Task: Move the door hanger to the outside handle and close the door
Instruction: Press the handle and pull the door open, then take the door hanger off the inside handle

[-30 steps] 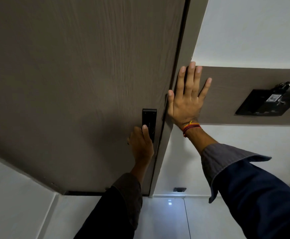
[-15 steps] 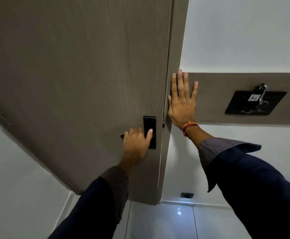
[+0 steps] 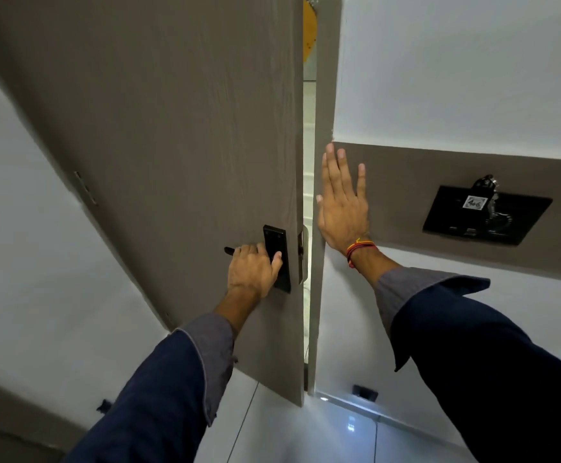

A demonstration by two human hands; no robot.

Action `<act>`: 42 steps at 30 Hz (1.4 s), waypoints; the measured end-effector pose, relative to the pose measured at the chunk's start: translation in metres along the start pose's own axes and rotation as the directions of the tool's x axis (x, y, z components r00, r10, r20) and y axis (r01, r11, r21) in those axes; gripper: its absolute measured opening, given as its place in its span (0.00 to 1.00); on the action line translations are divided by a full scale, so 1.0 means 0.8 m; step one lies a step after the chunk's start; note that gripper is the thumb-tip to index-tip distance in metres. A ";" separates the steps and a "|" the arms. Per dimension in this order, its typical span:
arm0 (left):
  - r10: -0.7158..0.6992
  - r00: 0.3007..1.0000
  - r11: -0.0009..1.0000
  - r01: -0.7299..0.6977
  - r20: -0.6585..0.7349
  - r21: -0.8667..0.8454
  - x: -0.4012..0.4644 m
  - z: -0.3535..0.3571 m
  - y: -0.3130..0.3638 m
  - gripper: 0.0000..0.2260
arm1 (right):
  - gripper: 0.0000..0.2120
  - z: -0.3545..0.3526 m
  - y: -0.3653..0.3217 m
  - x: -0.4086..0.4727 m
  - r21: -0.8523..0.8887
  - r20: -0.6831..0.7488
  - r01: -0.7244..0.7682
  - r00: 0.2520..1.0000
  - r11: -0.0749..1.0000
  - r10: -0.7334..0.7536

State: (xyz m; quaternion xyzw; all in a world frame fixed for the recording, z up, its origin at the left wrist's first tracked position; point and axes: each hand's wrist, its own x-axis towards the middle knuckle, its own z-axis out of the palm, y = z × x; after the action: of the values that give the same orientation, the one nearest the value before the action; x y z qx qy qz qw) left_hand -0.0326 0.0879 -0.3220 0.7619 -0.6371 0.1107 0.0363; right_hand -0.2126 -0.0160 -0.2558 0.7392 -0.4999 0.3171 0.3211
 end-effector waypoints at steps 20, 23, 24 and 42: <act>-0.137 0.983 0.990 0.133 -0.126 -0.043 -0.107 0.006 -0.022 0.32 | 0.40 -0.044 0.007 -0.035 0.035 0.230 0.018 0.973 0.999 -0.026; -0.145 0.982 0.989 0.145 -0.123 -0.008 -0.122 0.008 -0.032 0.31 | 0.40 -0.046 0.010 -0.036 0.022 0.237 0.035 0.971 0.999 -0.039; -0.146 0.982 0.989 0.147 -0.118 -0.002 -0.127 0.007 -0.037 0.31 | 0.40 -0.048 0.009 -0.036 0.021 0.237 0.032 0.971 0.999 -0.036; -0.168 0.983 0.986 0.168 -0.070 0.002 -0.187 -0.008 -0.079 0.33 | 0.40 -0.058 -0.009 -0.035 0.098 0.319 -0.055 0.947 0.994 0.021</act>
State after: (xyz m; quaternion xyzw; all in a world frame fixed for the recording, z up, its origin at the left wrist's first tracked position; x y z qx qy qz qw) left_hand 0.0039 0.2447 -0.3427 0.8087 -0.5686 0.1362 0.0644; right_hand -0.2206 0.0380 -0.2513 0.7868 -0.5417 0.2260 0.1908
